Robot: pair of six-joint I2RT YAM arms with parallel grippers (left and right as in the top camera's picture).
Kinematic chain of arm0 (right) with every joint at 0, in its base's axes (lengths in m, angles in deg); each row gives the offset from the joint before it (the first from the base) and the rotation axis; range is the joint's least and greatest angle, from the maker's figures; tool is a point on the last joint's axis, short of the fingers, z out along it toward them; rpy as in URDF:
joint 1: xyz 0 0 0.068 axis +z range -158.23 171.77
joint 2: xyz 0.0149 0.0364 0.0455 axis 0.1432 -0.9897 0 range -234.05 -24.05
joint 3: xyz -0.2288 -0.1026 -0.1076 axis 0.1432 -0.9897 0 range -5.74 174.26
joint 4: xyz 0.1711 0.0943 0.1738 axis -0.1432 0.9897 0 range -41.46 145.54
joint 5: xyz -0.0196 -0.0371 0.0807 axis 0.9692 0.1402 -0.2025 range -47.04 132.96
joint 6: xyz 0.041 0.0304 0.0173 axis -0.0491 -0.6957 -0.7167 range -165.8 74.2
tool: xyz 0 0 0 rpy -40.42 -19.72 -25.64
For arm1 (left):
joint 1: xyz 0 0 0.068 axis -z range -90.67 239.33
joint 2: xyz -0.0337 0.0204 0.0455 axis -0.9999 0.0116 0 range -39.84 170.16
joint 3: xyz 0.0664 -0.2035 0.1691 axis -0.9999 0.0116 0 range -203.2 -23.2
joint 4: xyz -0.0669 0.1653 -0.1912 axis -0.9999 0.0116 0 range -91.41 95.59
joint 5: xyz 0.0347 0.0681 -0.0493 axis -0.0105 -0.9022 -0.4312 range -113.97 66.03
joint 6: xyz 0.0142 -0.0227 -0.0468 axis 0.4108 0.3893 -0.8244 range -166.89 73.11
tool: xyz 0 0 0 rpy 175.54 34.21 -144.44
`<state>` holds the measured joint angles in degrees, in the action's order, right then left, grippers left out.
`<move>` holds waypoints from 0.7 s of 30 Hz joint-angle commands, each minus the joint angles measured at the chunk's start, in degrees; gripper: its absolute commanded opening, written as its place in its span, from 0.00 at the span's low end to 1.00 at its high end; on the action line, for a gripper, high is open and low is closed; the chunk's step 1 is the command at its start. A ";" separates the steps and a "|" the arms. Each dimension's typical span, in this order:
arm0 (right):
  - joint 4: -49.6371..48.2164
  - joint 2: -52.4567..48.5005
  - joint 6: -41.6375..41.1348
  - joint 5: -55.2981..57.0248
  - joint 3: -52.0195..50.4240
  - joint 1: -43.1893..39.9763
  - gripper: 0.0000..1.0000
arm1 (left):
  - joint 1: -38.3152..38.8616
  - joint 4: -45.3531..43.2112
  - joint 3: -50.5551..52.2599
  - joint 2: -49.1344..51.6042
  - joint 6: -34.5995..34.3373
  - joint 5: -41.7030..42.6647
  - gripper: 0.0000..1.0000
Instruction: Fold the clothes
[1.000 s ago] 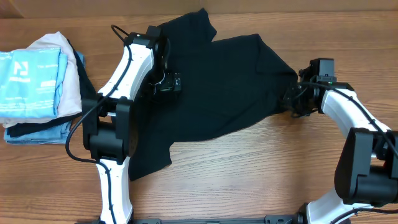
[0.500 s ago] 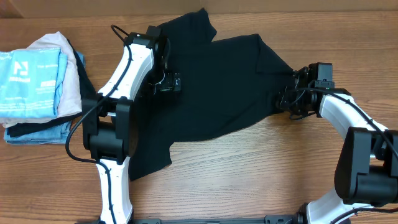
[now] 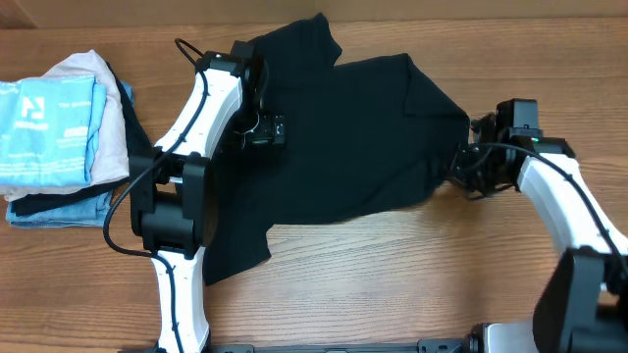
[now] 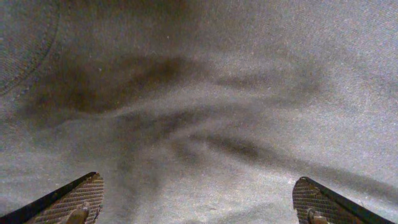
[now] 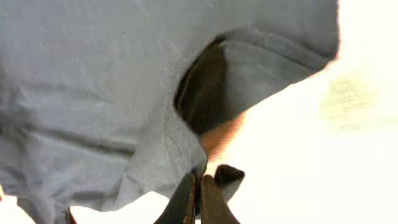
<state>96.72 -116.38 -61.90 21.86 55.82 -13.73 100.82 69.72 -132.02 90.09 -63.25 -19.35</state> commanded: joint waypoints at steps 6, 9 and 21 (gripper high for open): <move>15.93 1.90 -6.69 16.48 1.20 0.09 0.04 | -0.22 -0.48 -1.22 0.33 0.94 -0.59 1.00; 18.34 1.90 -8.00 18.43 -0.04 0.09 0.04 | -0.22 -0.85 -1.22 0.33 0.94 -0.59 1.00; 16.98 1.88 -14.40 22.99 -8.55 0.11 0.38 | -0.22 -1.31 -1.22 0.33 1.16 -0.57 1.00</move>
<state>114.14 -115.38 -73.75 40.98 47.85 -13.71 100.82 68.84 -132.02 90.09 -63.21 -19.54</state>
